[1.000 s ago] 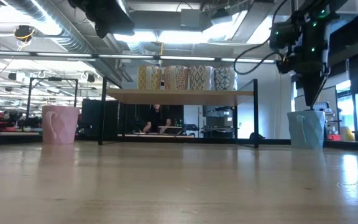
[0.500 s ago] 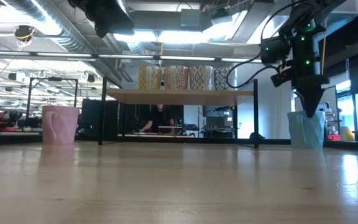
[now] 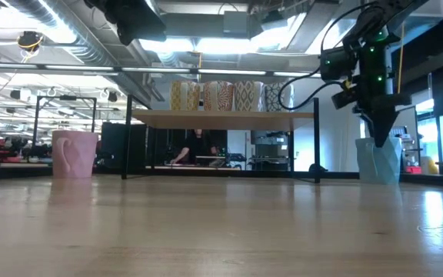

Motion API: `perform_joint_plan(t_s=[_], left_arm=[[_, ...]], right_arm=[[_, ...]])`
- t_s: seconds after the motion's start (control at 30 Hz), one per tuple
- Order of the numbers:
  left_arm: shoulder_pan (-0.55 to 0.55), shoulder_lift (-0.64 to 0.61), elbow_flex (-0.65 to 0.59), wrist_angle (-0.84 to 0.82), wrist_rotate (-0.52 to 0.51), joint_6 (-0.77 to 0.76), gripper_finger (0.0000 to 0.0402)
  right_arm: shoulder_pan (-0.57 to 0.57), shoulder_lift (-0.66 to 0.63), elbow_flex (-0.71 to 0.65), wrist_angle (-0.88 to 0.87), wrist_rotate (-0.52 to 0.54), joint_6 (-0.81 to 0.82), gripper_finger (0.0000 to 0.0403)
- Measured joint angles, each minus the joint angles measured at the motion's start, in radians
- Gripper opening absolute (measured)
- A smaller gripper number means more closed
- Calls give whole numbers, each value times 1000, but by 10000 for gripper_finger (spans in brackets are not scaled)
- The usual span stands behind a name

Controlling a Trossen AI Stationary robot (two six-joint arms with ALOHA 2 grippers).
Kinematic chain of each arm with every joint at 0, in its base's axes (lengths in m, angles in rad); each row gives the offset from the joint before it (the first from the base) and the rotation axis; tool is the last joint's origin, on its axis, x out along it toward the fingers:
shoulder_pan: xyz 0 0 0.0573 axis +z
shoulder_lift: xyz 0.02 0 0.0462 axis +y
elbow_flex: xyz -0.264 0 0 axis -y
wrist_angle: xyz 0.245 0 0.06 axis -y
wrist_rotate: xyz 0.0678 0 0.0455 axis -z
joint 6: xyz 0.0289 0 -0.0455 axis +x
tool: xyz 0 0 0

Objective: Place coffee mugs
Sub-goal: Put the blue mug on the shelf

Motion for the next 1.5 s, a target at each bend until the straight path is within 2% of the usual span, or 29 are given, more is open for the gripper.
perform_joint_plan(t_s=[0.1, 0.47, 0.8, 1.0, 1.13, 1.3, 1.5], left_arm=[[0, 0, 0, 0, 0, 0, 139], [0, 0, 0, 0, -3, 0, 139], [0, 0, 0, 1, -3, 0, 139], [0, 1, 0, 2, -4, 33, 139], [0, 1, 0, 2, -25, 83, 139], [0, 1, 0, 2, -27, 86, 139], [1, 1, 0, 2, -76, 87, 139]], right_arm=[[0, 0, 0, 2, -3, -5, 9], [19, -37, 19, -73, -31, 86, 3], [205, -185, 42, -161, -53, 228, 1], [364, -239, 53, -201, -64, 338, 1], [496, -262, 147, -252, -39, 381, 1], [607, -258, 334, -287, 19, 400, 1], [674, -182, 525, -285, 170, 337, 0]])
